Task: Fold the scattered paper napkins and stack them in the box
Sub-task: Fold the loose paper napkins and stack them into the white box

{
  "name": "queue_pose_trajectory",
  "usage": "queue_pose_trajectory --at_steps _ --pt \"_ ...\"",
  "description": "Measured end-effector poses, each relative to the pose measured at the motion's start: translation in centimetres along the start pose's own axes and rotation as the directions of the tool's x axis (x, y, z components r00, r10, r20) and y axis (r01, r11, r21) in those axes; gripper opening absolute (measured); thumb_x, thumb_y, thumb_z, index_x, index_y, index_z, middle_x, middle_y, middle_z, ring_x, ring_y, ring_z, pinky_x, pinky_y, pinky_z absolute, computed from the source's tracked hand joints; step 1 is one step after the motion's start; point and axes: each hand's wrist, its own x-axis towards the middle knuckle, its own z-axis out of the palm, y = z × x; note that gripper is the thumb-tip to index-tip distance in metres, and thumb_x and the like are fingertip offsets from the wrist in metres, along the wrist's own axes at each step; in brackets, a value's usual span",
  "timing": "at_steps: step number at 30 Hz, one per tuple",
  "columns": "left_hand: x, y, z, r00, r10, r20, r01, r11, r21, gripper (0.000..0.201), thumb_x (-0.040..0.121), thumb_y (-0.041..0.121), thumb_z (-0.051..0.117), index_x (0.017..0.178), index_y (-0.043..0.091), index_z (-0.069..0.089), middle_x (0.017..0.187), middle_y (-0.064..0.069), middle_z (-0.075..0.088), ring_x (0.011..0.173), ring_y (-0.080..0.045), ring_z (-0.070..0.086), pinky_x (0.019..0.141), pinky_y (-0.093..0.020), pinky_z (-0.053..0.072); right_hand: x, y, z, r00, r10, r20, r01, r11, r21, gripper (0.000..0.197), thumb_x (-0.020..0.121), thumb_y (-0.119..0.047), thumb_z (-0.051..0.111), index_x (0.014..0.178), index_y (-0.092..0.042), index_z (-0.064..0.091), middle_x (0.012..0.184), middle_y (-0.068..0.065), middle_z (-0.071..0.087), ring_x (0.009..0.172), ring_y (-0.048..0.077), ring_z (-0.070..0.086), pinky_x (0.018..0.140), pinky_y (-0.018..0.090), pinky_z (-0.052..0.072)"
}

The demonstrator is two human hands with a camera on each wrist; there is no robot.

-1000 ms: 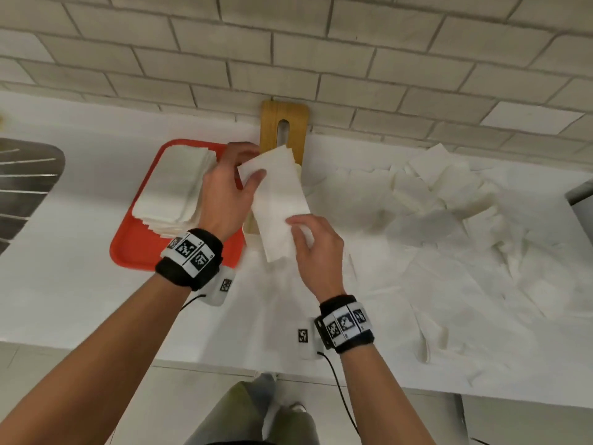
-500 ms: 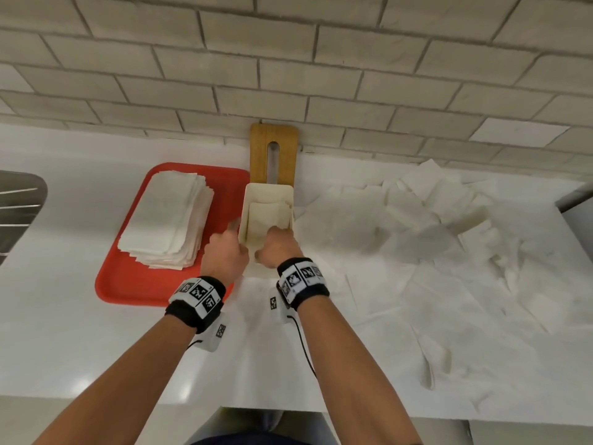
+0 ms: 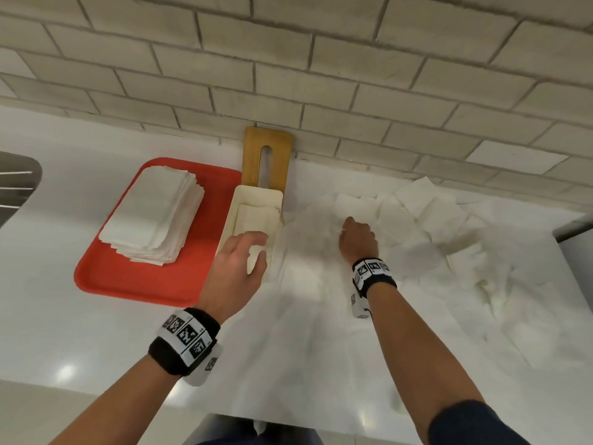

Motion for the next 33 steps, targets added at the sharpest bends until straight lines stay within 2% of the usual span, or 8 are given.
queue_pose_trajectory --at_steps 6,10,12,16,21,25,30,33 --pt "-1.5 4.0 4.9 0.931 -0.202 0.304 0.253 0.957 -0.139 0.036 0.108 0.052 0.051 0.108 0.021 0.069 0.094 0.008 0.076 0.083 -0.007 0.073 0.084 -0.034 0.061 -6.4 0.4 -2.6 0.927 -0.22 -0.303 0.265 0.958 0.114 0.006 0.101 -0.004 0.056 0.102 -0.007 0.06 0.08 0.008 0.062 0.07 0.035 0.064 0.059 0.034 0.04" --pt "-1.8 5.1 8.3 0.706 -0.493 0.509 0.707 0.54 -0.457 0.065 0.095 0.077 0.054 0.129 0.023 0.066 0.111 -0.002 0.079 0.095 -0.017 0.08 0.095 -0.043 0.063 -14.6 0.8 -0.9 0.906 -0.327 -0.269 0.388 0.895 0.219 0.014 0.094 -0.004 0.068 0.104 -0.013 0.069 0.101 0.005 0.07 0.076 0.025 0.07 0.07 0.037 0.06" --pt "-1.9 5.1 9.7 0.689 -0.511 0.514 0.717 0.376 -0.587 0.052 0.095 0.062 0.07 0.134 0.028 0.063 0.117 0.0 0.079 0.106 -0.021 0.078 0.098 -0.048 0.063 -17.6 1.2 -0.3 0.924 -0.36 -0.13 0.383 0.868 0.315 0.02 0.094 -0.014 0.071 0.113 -0.02 0.069 0.115 -0.003 0.067 0.089 0.016 0.07 0.081 0.036 0.061" --pt "-2.0 4.2 10.9 0.762 -0.575 0.298 0.64 0.599 -0.481 0.033 0.093 0.026 0.081 0.123 0.029 0.065 0.111 0.004 0.076 0.107 -0.019 0.074 0.094 -0.044 0.062 -17.9 2.9 -1.5 0.935 -0.289 0.204 0.161 0.861 0.482 0.058 0.08 -0.075 0.072 0.127 -0.045 0.057 0.131 -0.026 0.056 0.11 -0.001 0.062 0.091 0.026 0.055" --pt "-2.6 3.4 9.3 0.788 -0.569 0.235 0.602 0.633 -0.487 0.048 0.085 0.029 0.091 0.127 0.025 0.068 0.112 0.008 0.078 0.104 -0.012 0.075 0.088 -0.038 0.064 -6.5 3.2 -1.6 0.986 0.155 -0.061 -0.098 0.837 0.538 0.06 0.101 -0.061 0.057 0.135 -0.013 0.058 0.13 0.012 0.072 0.119 0.034 0.069 0.097 0.03 0.049" --pt "-3.2 3.6 7.9 0.821 -0.527 0.217 0.563 0.686 -0.461 0.055 0.081 0.031 0.093 0.13 0.029 0.067 0.113 0.014 0.078 0.103 -0.006 0.074 0.087 -0.034 0.063 1.4 -0.3 -1.1 0.901 0.39 0.19 -0.434 0.825 0.362 0.107 0.099 -0.069 0.058 0.17 -0.014 0.0 0.16 0.033 0.035 0.146 0.047 0.042 0.118 0.054 0.038" --pt "-3.1 3.8 6.1 0.842 -0.459 0.284 0.539 0.729 -0.422 0.041 0.09 0.028 0.087 0.127 0.029 0.07 0.11 0.015 0.079 0.101 -0.006 0.076 0.093 -0.041 0.064 4.4 -1.3 -0.5 0.971 0.225 0.084 -0.24 0.892 0.383 0.051 0.101 -0.008 0.056 0.149 -0.022 0.043 0.143 0.017 0.049 0.128 0.04 0.058 0.104 0.048 0.051" --pt "-2.6 3.5 5.5 0.84 -0.455 0.298 0.543 0.692 -0.476 0.046 0.089 0.029 0.088 0.13 0.028 0.066 0.114 0.01 0.079 0.105 -0.012 0.076 0.096 -0.048 0.063 3.5 -0.7 -2.4 0.977 0.117 -0.18 -0.037 0.917 0.397 0.024 0.103 -0.007 0.056 0.121 -0.022 0.061 0.124 0.01 0.063 0.116 0.035 0.063 0.09 0.042 0.05"
